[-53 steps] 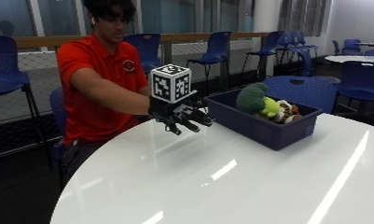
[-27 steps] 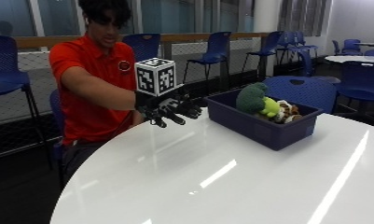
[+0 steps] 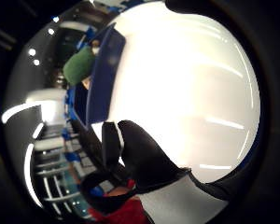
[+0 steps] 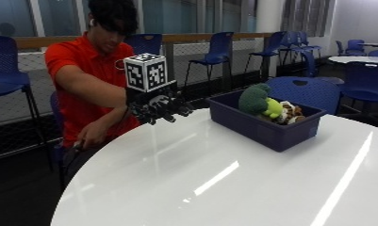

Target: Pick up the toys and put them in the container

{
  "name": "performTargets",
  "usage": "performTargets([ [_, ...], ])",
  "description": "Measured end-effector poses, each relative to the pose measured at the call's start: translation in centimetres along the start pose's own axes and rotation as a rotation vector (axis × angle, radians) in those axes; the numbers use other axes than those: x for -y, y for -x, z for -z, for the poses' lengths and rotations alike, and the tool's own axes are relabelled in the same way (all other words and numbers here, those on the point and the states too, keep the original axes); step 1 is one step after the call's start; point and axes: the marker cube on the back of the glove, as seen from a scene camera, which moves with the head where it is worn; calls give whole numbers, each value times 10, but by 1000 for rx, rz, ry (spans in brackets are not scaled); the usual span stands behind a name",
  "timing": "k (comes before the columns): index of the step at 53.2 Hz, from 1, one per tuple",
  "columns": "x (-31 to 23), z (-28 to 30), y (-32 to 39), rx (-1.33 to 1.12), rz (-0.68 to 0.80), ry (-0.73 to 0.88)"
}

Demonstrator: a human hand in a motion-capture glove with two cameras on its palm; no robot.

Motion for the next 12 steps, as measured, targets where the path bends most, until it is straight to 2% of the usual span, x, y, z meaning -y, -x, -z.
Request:
performTargets([
  [12,-5,-3,-6,3,3,8],
])
